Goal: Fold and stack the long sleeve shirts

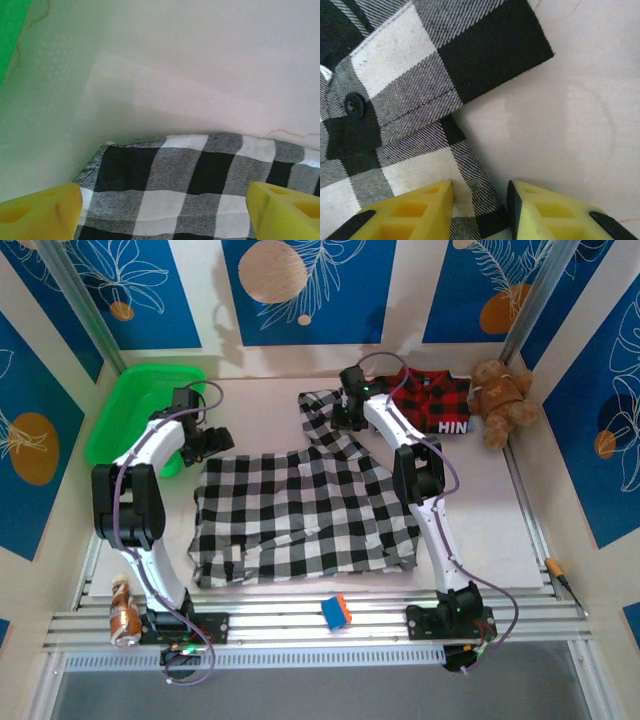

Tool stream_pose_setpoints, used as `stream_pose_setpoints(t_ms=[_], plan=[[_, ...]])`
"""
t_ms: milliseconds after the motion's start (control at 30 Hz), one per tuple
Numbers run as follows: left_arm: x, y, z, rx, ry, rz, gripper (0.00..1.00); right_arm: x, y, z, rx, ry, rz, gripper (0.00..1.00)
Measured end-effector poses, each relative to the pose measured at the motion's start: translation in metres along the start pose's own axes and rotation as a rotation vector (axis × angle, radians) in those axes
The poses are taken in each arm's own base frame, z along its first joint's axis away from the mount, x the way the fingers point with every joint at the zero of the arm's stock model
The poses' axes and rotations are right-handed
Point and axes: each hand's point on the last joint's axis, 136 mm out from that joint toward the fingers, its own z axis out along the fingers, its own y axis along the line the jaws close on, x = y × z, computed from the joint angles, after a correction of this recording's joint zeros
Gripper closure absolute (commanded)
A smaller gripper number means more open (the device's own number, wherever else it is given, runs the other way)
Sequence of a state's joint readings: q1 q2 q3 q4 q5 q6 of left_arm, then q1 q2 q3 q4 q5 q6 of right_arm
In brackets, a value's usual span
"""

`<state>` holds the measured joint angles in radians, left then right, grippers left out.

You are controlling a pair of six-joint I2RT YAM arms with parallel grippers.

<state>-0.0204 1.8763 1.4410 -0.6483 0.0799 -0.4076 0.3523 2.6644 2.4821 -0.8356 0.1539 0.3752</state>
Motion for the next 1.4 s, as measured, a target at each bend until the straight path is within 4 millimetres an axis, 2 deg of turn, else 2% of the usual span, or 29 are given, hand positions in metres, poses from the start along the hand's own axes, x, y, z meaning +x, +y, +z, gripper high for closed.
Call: stream_pose_setpoints(t_ms=[133, 300, 367, 600, 933, 1233, 1400], plan=[[0.002, 0.004, 0.002, -0.015, 0.011, 0.002, 0.14, -0.003, 0.0, 0.003, -0.002, -0.007, -0.001, 0.73], [0.003, 0.011, 0.001, -0.036, 0.018, 0.012, 0.17, -0.005, -0.003, 0.003, 0.002, -0.013, 0.033, 0.96], [0.002, 0.015, 0.002, -0.048, 0.016, 0.016, 0.19, -0.006, -0.005, 0.003, 0.002, -0.015, 0.048, 1.0], [-0.006, 0.019, 0.019, -0.081, 0.042, 0.058, 0.27, -0.016, -0.008, -0.004, 0.006, -0.055, 0.054, 1.0], [-0.023, 0.018, 0.047, -0.094, 0.063, 0.101, 0.37, -0.035, -0.012, -0.043, 0.015, -0.124, 0.045, 1.0], [-0.014, 0.02, 0.048, -0.097, 0.103, 0.109, 0.34, -0.033, -0.016, -0.041, 0.02, -0.118, 0.042, 1.0], [-0.012, 0.02, 0.056, -0.094, 0.123, 0.12, 0.36, -0.032, -0.016, -0.041, 0.021, -0.117, 0.034, 1.0]])
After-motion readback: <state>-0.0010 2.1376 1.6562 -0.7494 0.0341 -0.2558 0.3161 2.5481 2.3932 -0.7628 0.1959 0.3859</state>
